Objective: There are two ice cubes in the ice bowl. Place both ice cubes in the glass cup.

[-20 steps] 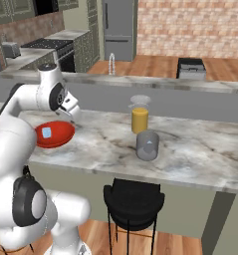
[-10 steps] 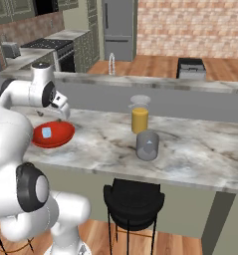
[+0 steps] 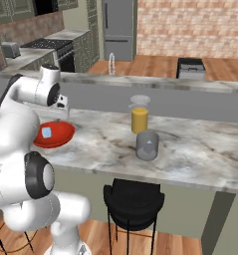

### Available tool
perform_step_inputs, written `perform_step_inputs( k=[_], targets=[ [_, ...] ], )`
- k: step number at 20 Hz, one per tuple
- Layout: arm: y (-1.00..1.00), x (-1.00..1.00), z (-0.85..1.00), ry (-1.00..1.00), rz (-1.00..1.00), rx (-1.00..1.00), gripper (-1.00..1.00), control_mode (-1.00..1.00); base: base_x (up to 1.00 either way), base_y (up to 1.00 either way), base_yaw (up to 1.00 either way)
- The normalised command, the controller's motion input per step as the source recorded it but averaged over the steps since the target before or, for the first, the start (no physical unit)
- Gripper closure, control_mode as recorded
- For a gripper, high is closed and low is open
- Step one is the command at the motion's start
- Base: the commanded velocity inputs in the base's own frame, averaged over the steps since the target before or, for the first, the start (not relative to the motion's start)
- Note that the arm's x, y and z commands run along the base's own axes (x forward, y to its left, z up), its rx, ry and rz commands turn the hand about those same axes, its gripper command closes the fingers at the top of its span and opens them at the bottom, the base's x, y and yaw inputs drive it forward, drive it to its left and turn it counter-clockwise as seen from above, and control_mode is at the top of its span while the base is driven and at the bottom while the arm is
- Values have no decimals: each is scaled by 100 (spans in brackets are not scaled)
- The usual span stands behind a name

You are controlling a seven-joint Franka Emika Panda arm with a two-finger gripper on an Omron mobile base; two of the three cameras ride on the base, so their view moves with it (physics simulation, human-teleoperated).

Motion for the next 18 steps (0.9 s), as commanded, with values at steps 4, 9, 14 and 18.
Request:
perform_step_inputs(
  k=[4,9,14,18],
  targets=[
    [14,2,-6,0,3,-8,-100,-100,0,0,0],
    [40,35,-22,0,0,-1,-100,-100,0,0,0],
    [57,46,-20,0,0,0,-100,-100,0,0,0],
    [42,53,-29,0,0,-1,-100,-100,0,0,0]
  ],
)
